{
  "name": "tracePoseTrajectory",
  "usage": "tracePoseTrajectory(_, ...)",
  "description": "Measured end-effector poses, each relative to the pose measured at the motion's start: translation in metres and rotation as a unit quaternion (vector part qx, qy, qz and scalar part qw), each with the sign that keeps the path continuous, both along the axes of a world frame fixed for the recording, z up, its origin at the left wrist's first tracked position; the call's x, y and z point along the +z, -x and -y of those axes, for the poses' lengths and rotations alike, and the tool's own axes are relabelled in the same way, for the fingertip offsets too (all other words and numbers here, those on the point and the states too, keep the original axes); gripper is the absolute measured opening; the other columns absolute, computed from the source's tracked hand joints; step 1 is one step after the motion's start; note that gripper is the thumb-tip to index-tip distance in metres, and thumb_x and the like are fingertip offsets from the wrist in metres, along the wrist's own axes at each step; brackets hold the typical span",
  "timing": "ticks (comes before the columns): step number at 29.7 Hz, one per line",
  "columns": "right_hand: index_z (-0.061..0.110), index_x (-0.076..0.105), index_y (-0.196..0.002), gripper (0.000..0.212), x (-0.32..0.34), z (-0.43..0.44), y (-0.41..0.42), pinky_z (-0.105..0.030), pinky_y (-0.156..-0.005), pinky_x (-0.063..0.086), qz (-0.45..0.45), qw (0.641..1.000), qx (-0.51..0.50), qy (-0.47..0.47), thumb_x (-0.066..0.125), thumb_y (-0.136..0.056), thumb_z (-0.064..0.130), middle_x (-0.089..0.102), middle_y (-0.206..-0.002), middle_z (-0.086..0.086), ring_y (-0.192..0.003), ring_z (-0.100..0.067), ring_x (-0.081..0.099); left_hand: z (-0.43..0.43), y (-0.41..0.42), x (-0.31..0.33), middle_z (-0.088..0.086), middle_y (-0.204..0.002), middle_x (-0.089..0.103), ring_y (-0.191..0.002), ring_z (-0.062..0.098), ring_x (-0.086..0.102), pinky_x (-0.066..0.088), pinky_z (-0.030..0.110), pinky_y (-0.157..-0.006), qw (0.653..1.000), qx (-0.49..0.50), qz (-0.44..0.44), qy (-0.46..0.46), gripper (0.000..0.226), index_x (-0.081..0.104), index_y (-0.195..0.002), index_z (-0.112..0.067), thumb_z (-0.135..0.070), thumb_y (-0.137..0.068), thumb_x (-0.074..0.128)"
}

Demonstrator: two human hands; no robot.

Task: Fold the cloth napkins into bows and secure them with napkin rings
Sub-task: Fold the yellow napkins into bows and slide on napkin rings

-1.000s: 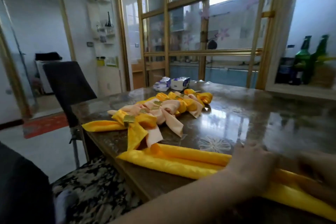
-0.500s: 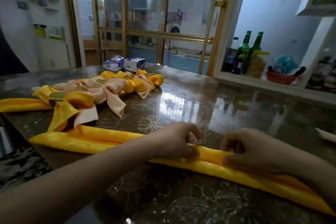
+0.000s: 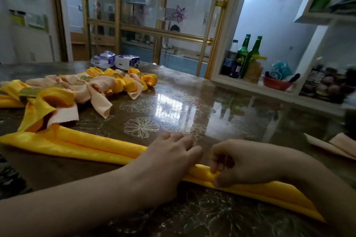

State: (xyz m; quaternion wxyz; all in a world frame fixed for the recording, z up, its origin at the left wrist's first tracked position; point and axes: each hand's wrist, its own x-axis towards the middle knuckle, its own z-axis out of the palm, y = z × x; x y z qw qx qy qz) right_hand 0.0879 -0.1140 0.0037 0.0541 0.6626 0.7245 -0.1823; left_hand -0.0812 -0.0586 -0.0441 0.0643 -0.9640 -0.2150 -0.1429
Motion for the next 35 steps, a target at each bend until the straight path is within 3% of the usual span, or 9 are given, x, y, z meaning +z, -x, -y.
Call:
tracePoseTrajectory(5,0.031,0.067,-0.082,0.006,0.004,0.002,-0.007,-0.009,-0.055,0.041,-0.056,0.998,-0.018,0.005,0.066,-0.085,0.026,0.059,-0.070,0.017,-0.062,0.012,0.052,0.007,-0.004,0.005,-0.004,-0.108,0.038,-0.082,0.011,0.034,0.027,0.025,-0.067,0.998,0.030,-0.035,0.044,0.033,0.038,-0.106,-0.026,-0.018,-0.081,0.057)
tracePoseTrajectory(10,0.028,0.062,-0.093,0.011,-0.006,0.006,-0.003,-0.020,-0.074,0.045,-0.030,0.998,-0.058,-0.020,0.067,-0.083,0.028,0.057,-0.089,0.011,-0.079,-0.002,0.051,0.012,-0.009,0.019,-0.001,-0.111,0.048,-0.090,0.017,0.051,0.031,0.027,-0.065,0.988,0.040,-0.133,0.064,0.035,0.040,-0.112,-0.024,-0.019,-0.083,0.058)
tracePoseTrajectory(13,0.025,0.056,-0.105,0.027,-0.011,0.012,-0.005,-0.024,-0.078,0.046,-0.025,0.994,-0.101,-0.039,0.069,-0.082,0.033,0.054,-0.092,0.010,-0.081,-0.004,0.050,0.012,-0.015,0.036,0.002,-0.109,0.053,-0.088,0.019,0.049,0.038,0.026,-0.068,0.958,0.087,-0.196,0.189,0.035,0.046,-0.116,-0.020,-0.021,-0.083,0.059)
tracePoseTrajectory(17,0.023,0.056,-0.093,0.028,-0.026,0.027,-0.016,-0.026,-0.071,0.044,-0.042,0.986,-0.135,-0.084,0.066,-0.081,0.046,0.053,-0.083,0.009,-0.072,-0.003,0.047,0.002,-0.032,0.048,0.001,-0.074,0.048,-0.062,0.017,0.051,0.045,0.025,-0.054,0.912,0.119,-0.176,0.350,0.026,0.053,-0.096,-0.013,-0.039,-0.091,0.054)
tracePoseTrajectory(19,0.023,0.052,-0.086,0.032,-0.034,0.037,-0.021,-0.026,-0.066,0.039,-0.028,0.980,-0.160,-0.117,0.060,-0.081,0.055,0.050,-0.083,0.008,-0.070,-0.005,0.043,0.004,-0.035,0.044,0.000,-0.075,0.048,-0.071,0.021,0.055,0.047,0.027,-0.060,0.918,0.113,-0.179,0.335,0.033,0.056,-0.106,-0.013,-0.042,-0.091,0.054)
tracePoseTrajectory(23,0.031,0.046,-0.079,0.030,-0.030,0.062,-0.042,-0.024,-0.063,0.033,0.045,0.974,-0.198,-0.103,0.050,-0.085,0.059,0.047,-0.083,0.010,-0.073,-0.005,0.042,0.008,-0.038,0.037,0.008,-0.109,0.062,-0.101,0.025,0.059,0.047,0.031,-0.079,0.943,0.136,-0.176,0.246,0.047,0.057,-0.117,-0.007,-0.044,-0.087,0.059)
tracePoseTrajectory(27,0.026,0.053,-0.091,0.025,-0.012,0.081,-0.059,-0.019,-0.061,0.034,0.055,0.975,-0.211,-0.036,0.056,-0.087,0.050,0.049,-0.085,0.010,-0.073,-0.002,0.044,0.013,-0.053,0.035,0.006,-0.105,0.064,-0.063,0.017,0.060,0.052,0.029,-0.069,0.946,0.109,-0.122,0.278,0.029,0.057,-0.116,-0.006,-0.016,-0.089,0.056)
tracePoseTrajectory(30,0.033,0.048,-0.082,0.017,0.008,0.088,-0.047,-0.018,-0.062,0.035,0.078,0.978,-0.193,-0.003,0.059,-0.087,0.046,0.048,-0.085,0.011,-0.074,-0.003,0.044,0.007,-0.056,0.031,0.008,-0.105,0.067,-0.046,0.009,0.055,0.049,0.021,-0.058,0.916,0.095,-0.101,0.376,0.027,0.059,-0.116,-0.002,-0.007,-0.089,0.055)
tracePoseTrajectory(35,0.025,0.059,-0.095,0.020,0.026,0.092,0.021,-0.022,-0.071,0.047,-0.130,0.975,-0.173,0.039,0.054,-0.090,0.044,0.058,-0.089,0.006,-0.078,-0.005,0.054,-0.001,-0.048,0.028,0.001,-0.060,0.061,-0.041,0.005,0.055,0.047,0.018,-0.051,0.861,0.106,-0.047,0.494,0.008,0.062,-0.087,-0.009,-0.012,-0.090,0.055)
